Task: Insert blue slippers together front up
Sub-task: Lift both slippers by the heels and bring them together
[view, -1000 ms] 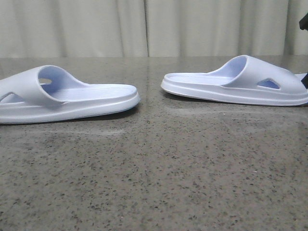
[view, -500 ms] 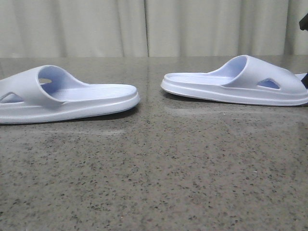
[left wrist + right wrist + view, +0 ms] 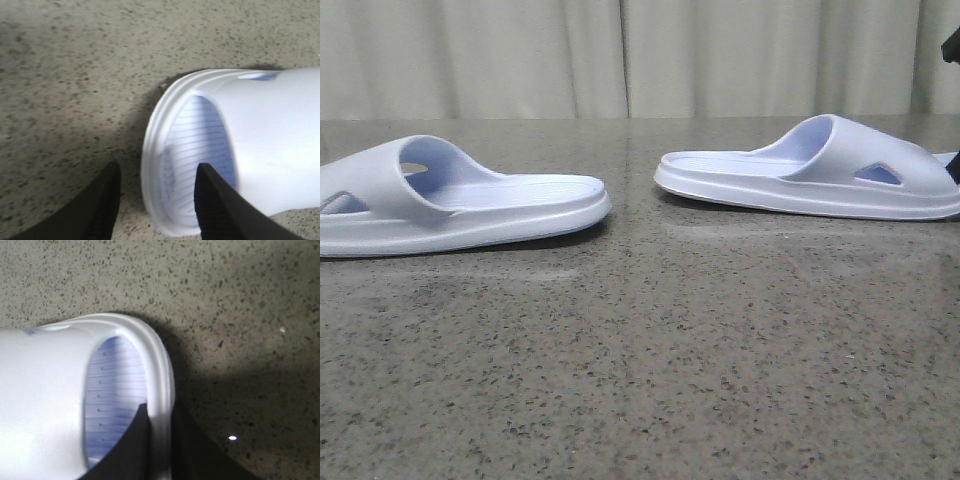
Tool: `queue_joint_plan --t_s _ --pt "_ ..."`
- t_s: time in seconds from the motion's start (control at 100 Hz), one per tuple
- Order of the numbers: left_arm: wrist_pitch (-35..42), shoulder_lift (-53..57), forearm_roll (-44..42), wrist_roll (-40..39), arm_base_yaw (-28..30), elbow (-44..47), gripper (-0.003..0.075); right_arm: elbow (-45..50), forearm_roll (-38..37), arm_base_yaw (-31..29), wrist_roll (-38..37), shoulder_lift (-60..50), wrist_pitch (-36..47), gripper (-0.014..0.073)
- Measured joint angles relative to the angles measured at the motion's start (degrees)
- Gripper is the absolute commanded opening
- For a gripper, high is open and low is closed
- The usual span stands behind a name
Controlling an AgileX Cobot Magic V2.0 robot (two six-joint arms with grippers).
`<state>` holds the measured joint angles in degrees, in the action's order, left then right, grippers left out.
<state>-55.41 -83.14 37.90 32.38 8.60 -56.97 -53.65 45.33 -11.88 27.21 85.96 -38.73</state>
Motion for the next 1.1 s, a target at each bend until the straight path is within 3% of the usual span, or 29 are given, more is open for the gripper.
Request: queue_joint_plan --t_s 0.63,0.75,0.9,1.1 --pt "-0.55 -4.38 2.81 4.2 0.0 0.0 0.0288 0.0 0.0 0.0 0.01 0.0 -0.04 -0.0092" --pt "-0.63 -5.21 3.69 4.47 0.0 -0.13 0.0214 0.0 0.0 0.0 0.01 0.0 -0.04 -0.0092" --pt "-0.53 -5.26 4.08 4.65 0.0 -0.25 0.0015 0.0 0.0 0.0 0.29 0.0 -0.04 -0.0092" --pt "-0.31 -5.26 5.42 4.65 0.0 -0.72 0.0016 0.0 0.24 0.0 0.53 0.0 -0.04 -0.0092"
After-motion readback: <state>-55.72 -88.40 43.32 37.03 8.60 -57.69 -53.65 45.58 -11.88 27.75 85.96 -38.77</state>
